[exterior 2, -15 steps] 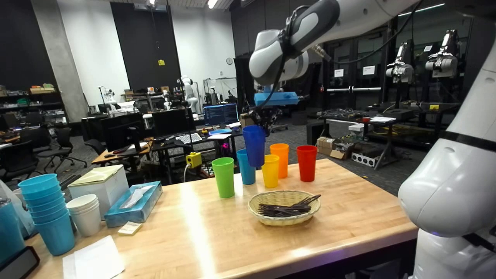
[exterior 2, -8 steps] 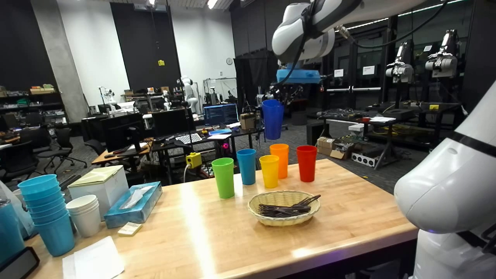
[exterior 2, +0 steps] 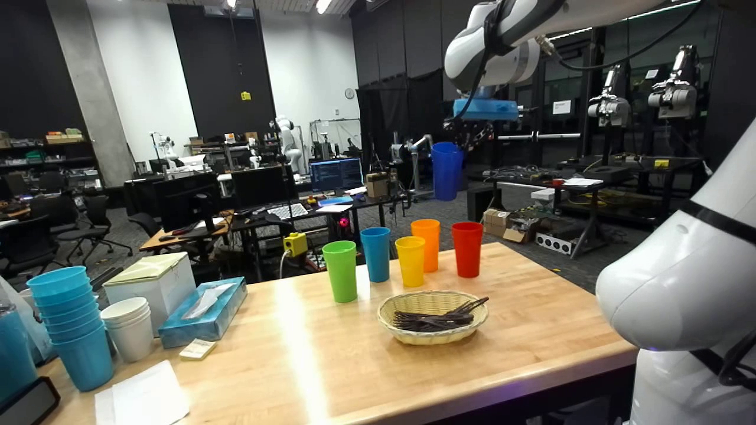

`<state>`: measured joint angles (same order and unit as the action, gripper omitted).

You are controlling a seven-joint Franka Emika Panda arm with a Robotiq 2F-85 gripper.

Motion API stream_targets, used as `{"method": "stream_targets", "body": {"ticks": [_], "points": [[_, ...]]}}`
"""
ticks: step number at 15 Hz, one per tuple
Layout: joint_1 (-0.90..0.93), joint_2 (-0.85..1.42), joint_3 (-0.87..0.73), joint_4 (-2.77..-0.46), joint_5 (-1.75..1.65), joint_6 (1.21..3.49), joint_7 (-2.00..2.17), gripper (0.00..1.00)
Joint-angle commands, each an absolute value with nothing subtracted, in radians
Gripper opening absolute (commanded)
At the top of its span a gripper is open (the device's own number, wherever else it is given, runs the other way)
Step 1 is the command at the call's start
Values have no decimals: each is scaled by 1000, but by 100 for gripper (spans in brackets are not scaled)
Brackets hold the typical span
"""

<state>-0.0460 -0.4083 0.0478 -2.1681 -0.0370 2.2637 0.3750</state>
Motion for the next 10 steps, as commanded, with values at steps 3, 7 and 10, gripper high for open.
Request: {"method": "stream_targets", "body": {"ticks": [3, 7, 10], "points": [[-71, -387, 24, -2163, -32, 2286, 325, 2], [-71, -362, 11, -2176, -32, 2306, 285, 2], [-70, -339, 0, -2181, -24, 2311, 262, 2]]}}
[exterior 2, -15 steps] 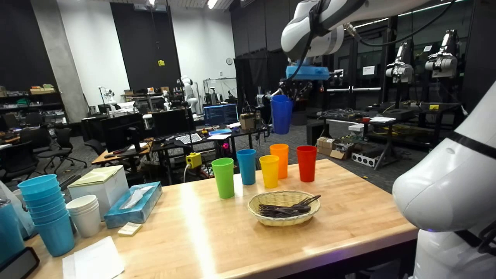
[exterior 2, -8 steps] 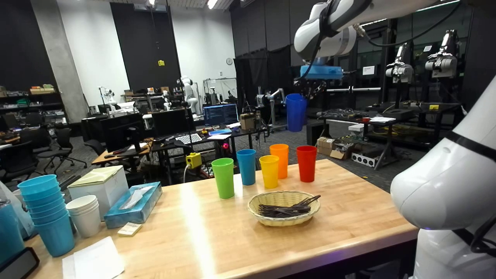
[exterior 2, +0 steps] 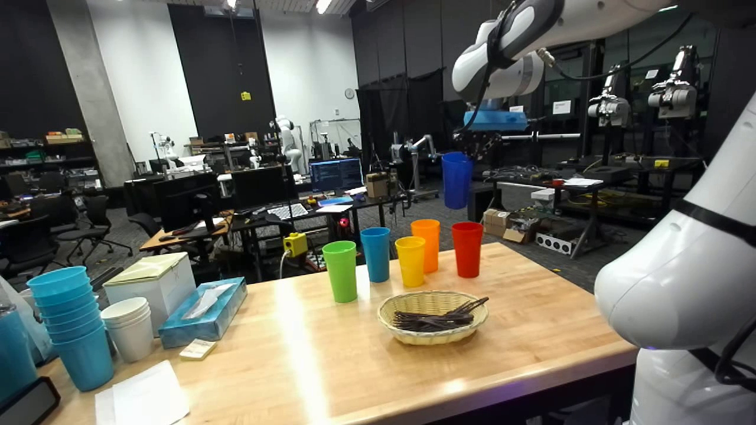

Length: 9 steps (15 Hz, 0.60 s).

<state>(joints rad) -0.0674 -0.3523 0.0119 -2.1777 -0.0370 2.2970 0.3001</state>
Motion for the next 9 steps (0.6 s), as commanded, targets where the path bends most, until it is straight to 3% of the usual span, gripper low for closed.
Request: {"method": "stream_targets", "body": {"ticks": [1, 9], "points": [[-69, -335, -2, -2185, -22, 2308, 258, 2], [-66, -350, -6, -2224, -24, 2293, 224, 2]]}}
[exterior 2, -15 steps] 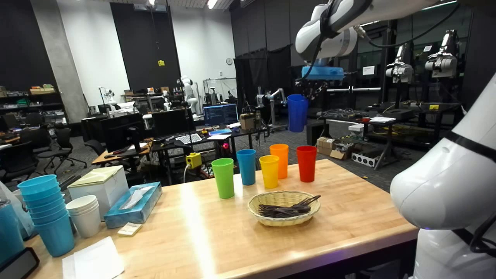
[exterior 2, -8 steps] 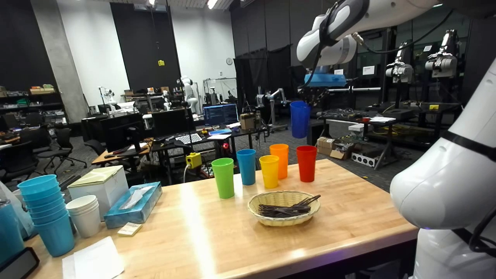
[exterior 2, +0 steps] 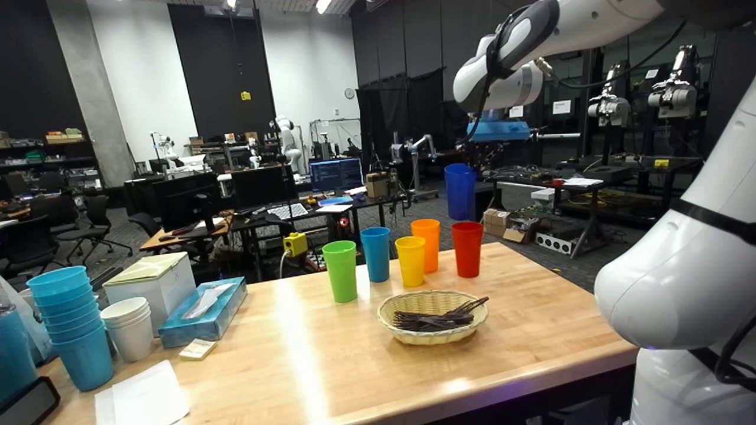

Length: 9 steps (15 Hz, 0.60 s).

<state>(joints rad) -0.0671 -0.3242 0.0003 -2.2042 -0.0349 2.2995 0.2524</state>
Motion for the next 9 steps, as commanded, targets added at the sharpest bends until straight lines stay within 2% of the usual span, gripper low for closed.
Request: {"method": "stream_targets", "body": {"ticks": [1, 9], "points": [[-67, -348, -5, -2226, -28, 2290, 223, 2], [-69, -351, -5, -2249, -33, 2261, 215, 2]]}}
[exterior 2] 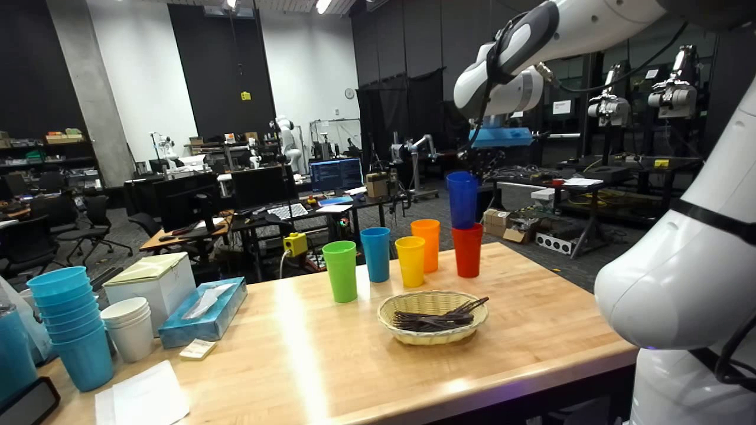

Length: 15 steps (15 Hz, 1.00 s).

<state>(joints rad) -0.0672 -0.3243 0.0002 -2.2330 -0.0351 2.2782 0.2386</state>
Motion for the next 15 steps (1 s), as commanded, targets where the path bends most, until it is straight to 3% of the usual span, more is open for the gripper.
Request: {"method": "stream_targets", "body": {"ticks": [1, 7, 8, 10, 15], "points": [[-69, -351, -6, -2250, -33, 2260, 214, 2], [-70, -347, -10, -2252, -30, 2248, 205, 2], [-70, -347, -10, -2252, -32, 2244, 207, 31], [-68, -349, -10, -2251, -30, 2230, 205, 36], [-64, -356, -7, -2248, -28, 2197, 200, 67]]}}
